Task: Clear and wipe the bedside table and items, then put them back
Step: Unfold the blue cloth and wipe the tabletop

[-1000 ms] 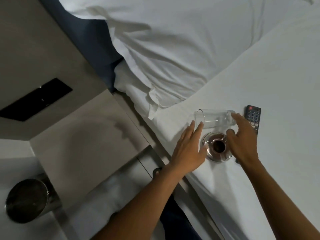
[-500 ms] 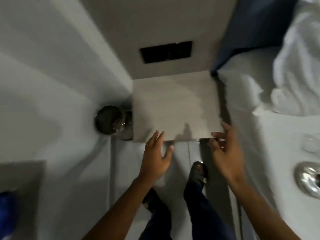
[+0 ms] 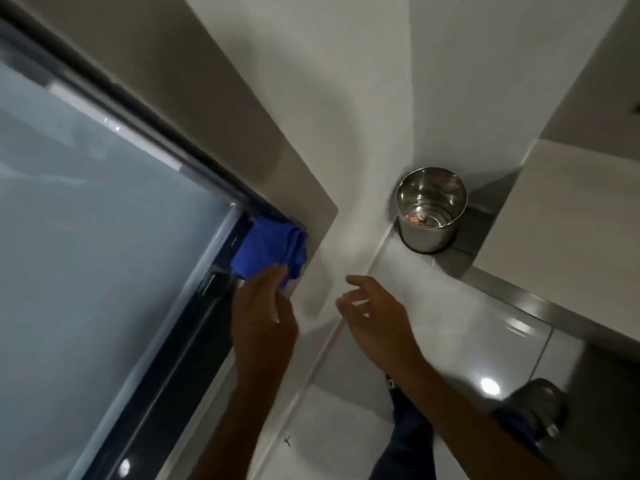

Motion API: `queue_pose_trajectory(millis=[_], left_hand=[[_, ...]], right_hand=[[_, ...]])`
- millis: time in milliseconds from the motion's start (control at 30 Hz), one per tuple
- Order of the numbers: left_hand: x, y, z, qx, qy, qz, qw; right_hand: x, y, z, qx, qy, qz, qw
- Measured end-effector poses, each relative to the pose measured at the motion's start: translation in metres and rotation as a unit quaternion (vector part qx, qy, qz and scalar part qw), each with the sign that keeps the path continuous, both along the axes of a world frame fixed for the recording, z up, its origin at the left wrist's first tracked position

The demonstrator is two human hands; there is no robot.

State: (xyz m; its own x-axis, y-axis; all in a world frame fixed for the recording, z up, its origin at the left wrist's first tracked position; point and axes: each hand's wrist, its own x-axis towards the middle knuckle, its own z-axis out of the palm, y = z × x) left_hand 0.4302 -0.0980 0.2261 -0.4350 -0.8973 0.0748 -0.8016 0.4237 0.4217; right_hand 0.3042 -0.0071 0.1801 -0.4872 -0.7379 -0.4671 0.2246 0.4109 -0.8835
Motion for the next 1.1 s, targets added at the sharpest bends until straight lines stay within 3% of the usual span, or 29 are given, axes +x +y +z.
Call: queue_pose_trajectory(millis=[133, 233, 467, 633, 733, 833, 1000, 1100], left_hand=[[0.030, -0.033, -0.001, 0.066, -0.070, 0.017, 0.995], [0.028, -0.030, -0.013, 0.067, -0.097, 0.002, 0.993], [0.019, -0.023, -0.022, 0.053, -0.029, 0.011, 0.998], [0.006, -0.020, -0.019, 0.011, 0.000, 0.024, 1.000], [-0.033, -0.005, -0.029, 0.160, 0.030, 0.034, 0.986], [-0.074, 0.016, -0.045, 0.340, 0.062, 0.061, 0.936], [-0.139, 0.074, -0.075, 0.507, 0.094, 0.065, 0.854], [-0.176, 0.112, -0.089, 0.558, 0.108, 0.041, 0.822]], right_hand=[[0.016, -0.059, 0.011, 0.009, -0.010, -0.012, 1.000], [0.022, -0.091, 0.011, 0.026, -0.016, -0.054, 0.998], [0.029, -0.118, -0.006, 0.049, -0.143, -0.110, 0.982], [0.003, -0.073, -0.027, 0.023, -0.255, -0.119, 0.959], [-0.023, -0.024, -0.037, -0.005, -0.291, -0.132, 0.948], [-0.052, 0.027, -0.048, -0.016, -0.315, -0.177, 0.932], [-0.105, 0.113, -0.066, -0.014, -0.281, -0.223, 0.933], [-0.134, 0.159, -0.077, 0.009, -0.258, -0.240, 0.936]])
